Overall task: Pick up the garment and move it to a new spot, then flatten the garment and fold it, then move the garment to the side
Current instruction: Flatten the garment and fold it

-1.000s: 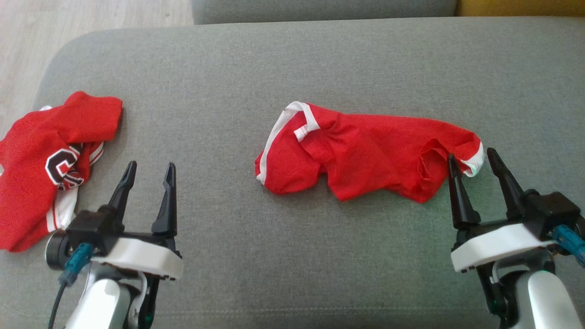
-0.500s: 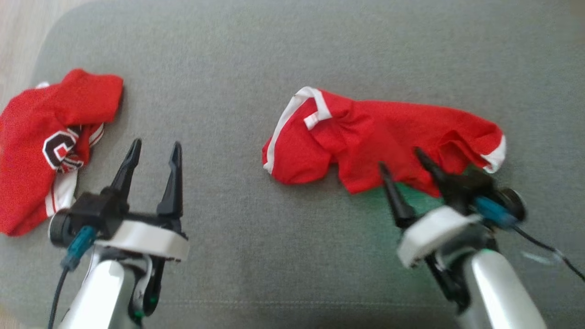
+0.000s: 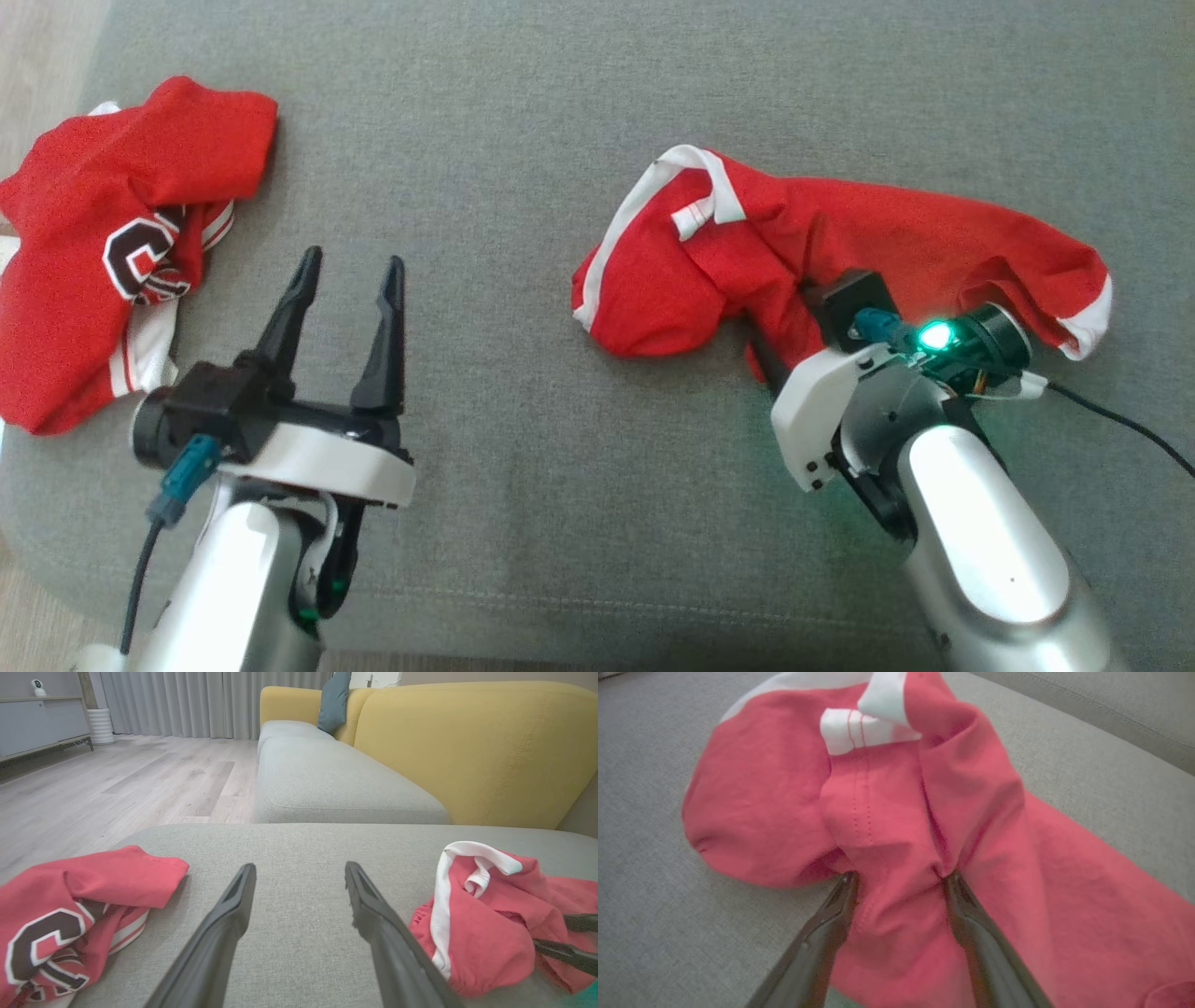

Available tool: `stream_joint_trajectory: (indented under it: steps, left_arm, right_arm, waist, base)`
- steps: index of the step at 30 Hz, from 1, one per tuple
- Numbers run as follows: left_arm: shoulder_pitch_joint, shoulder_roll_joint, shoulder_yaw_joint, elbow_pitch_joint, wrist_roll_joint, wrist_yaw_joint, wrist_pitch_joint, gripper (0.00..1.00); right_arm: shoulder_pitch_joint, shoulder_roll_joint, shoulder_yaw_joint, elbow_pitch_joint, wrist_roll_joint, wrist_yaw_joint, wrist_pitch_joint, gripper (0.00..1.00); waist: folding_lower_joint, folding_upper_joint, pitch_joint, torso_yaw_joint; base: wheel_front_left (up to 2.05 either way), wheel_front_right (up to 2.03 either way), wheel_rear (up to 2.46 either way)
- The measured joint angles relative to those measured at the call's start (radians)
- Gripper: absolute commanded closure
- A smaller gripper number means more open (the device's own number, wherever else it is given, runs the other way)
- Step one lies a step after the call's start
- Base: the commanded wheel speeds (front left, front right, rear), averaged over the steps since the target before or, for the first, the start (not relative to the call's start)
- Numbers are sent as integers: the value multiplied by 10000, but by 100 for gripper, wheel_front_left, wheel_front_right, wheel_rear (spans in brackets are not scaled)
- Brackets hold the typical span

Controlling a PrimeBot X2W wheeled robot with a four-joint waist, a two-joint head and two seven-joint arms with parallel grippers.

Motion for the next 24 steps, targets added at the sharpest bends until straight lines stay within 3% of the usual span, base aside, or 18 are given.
stream_joint_trajectory:
  steps: [1, 7, 12, 19, 24]
  left_arm:
    - [-5, -52, 10, 12, 31, -79, 0, 0]
    - [-86, -211, 176, 71, 203, -253, 0, 0]
    - [-81, -299, 326, 130, 328, -341, 0, 0]
    - [6, -385, 583, 198, 487, -422, 0, 0]
    - [57, -384, 612, 207, 500, -477, 0, 0]
  right_arm:
    - [-32, -2, -17, 54, -2, 0, 73, 100]
    - [-2, 2, -579, -240, 205, 0, -163, 100]
    - [661, 56, -1718, -1172, 913, 0, -579, 100]
    - [2082, 155, -3831, -1768, 3010, 0, -740, 100]
    - [2609, 205, -4679, -1423, 4454, 0, -943, 100]
  waist:
    - [0, 0, 17, 17]
    - [0, 0, 15, 31]
    - [-1, 0, -152, -73]
    - [-1, 0, -359, -353]
    - [-1, 0, -365, -528]
  base:
    - [0, 0, 0]
    - [0, 0, 0]
    - [0, 0, 0]
    - [0, 0, 0]
    - [0, 0, 0]
